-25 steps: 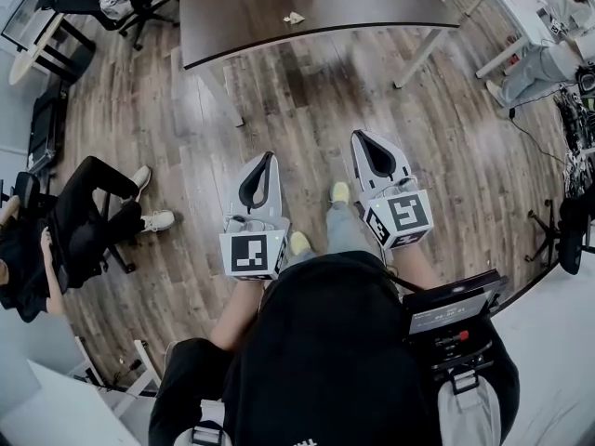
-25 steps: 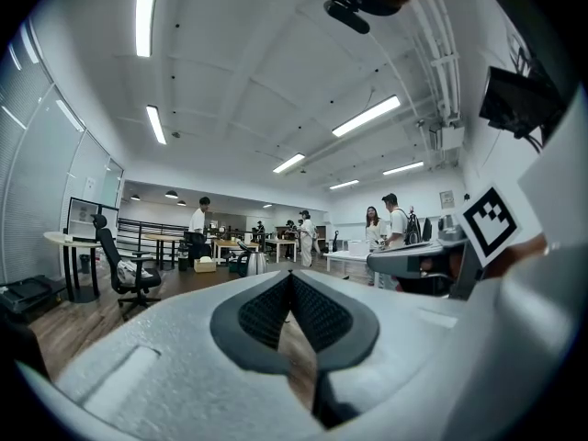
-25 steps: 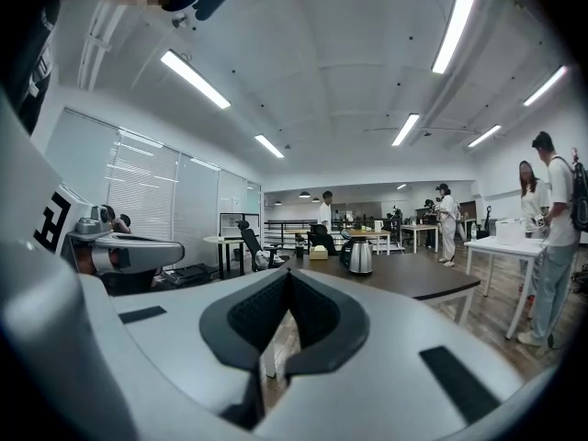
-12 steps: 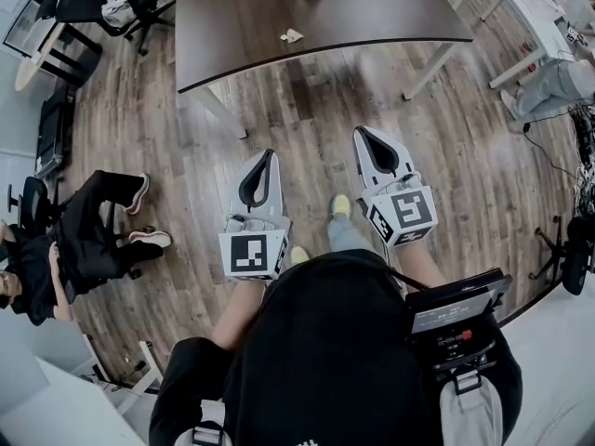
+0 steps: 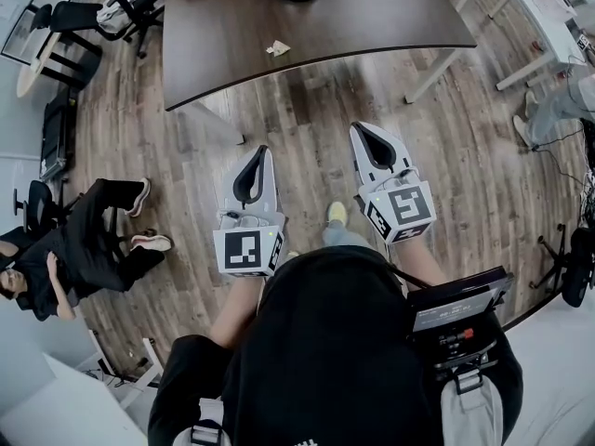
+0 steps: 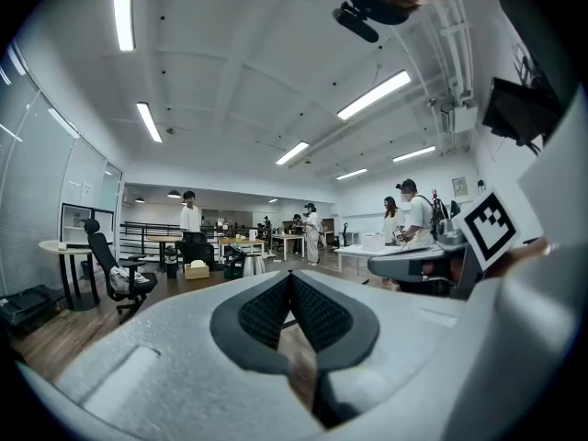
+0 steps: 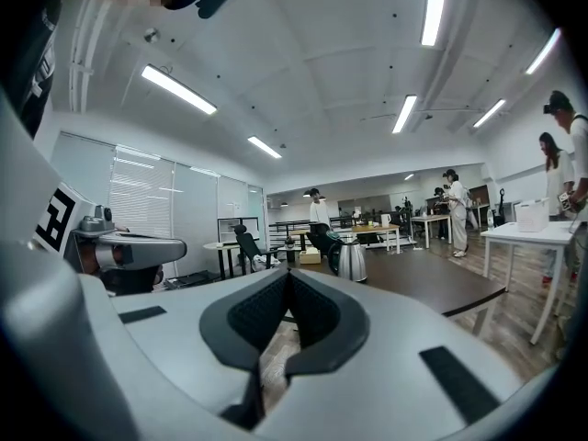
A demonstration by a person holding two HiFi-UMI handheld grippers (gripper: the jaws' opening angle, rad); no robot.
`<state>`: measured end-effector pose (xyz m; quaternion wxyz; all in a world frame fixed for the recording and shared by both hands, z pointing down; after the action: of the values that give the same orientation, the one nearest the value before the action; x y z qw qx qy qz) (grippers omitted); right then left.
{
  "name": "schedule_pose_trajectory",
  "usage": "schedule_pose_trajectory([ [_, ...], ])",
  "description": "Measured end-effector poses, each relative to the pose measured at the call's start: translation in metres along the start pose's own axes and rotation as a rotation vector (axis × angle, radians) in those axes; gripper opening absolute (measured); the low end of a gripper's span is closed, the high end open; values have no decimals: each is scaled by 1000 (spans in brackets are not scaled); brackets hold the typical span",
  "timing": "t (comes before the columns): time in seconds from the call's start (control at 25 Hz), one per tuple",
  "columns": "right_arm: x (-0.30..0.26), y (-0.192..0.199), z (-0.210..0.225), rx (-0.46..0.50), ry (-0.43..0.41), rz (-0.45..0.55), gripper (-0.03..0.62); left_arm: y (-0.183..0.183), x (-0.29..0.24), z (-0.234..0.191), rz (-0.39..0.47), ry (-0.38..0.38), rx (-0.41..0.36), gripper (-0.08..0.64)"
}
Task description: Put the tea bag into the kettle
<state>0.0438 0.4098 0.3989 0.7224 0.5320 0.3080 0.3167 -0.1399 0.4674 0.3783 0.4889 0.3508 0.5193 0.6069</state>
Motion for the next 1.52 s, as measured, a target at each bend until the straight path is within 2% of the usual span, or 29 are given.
schedule_pose_trajectory([
  [0.4, -18, -15, 63, -28, -38, 9, 8, -10, -58, 22, -20, -38, -25, 2],
  [0.76, -34, -19, 75, -45, -57, 14, 8, -15, -74, 19, -26, -53, -36, 2],
  [1.04, -59, -24, 81, -37, -50, -3, 8, -10, -101, 6, -25, -28, -16, 2],
  [1.52, -152, -45, 88, 1, -45, -22, 8, -2, -174, -58, -6, -14, 4, 2],
])
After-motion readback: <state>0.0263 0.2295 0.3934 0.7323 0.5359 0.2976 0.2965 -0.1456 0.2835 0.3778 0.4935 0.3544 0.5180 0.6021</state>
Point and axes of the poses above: the fingertips, and each gripper's own axes: x backward along the fingers, z to its right, y out of its underside, the point moved 5 cm from there along x, backward along the fingers, and after that the axes turned 10 degrees about -x, right-handed, at the moved point
